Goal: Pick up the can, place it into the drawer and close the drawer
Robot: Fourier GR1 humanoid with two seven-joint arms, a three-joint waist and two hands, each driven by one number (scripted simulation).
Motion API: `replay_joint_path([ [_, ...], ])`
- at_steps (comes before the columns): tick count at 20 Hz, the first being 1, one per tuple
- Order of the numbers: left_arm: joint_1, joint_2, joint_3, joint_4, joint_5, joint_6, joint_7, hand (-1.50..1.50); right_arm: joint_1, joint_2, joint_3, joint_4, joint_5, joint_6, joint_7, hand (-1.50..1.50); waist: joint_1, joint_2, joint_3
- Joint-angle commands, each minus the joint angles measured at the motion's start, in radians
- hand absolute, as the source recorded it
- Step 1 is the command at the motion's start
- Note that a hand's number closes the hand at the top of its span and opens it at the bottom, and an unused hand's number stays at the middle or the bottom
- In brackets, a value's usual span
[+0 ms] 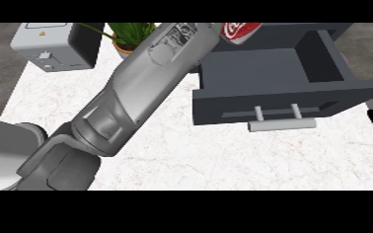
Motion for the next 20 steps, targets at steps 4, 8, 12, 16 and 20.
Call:
replay_joint_path([
  [4,-0.027,0.0,-0.054,0.1,0.093,0.004,-0.053,1.5,-0.017,0.019,0.014,0.021,0.013,-0.015,-0.005,-1.5,-0.011,0.003,0.0],
  [8,-0.012,0.0,-0.141,0.085,0.129,0.074,-0.076,1.5,-0.031,0.005,0.035,0.031,0.028,0.001,0.0,-1.5,-0.024,0.003,0.001],
  [12,-0.028,0.0,-0.161,0.172,0.128,0.061,-0.114,1.5,-0.094,-0.027,0.006,0.065,0.017,-0.007,0.008,-1.5,-0.039,0.012,0.001],
  [16,0.017,0.0,-0.205,0.177,0.152,0.086,-0.146,1.5,-0.097,-0.035,-0.005,0.055,-0.018,0.005,0.017,-1.5,-0.056,0.013,0.002],
  [20,0.011,0.0,-0.232,0.183,0.161,0.081,-0.176,1.5,-0.117,-0.003,0.034,0.06,0.05,-0.038,0.014,-1.5,-0.047,0.014,0.001],
])
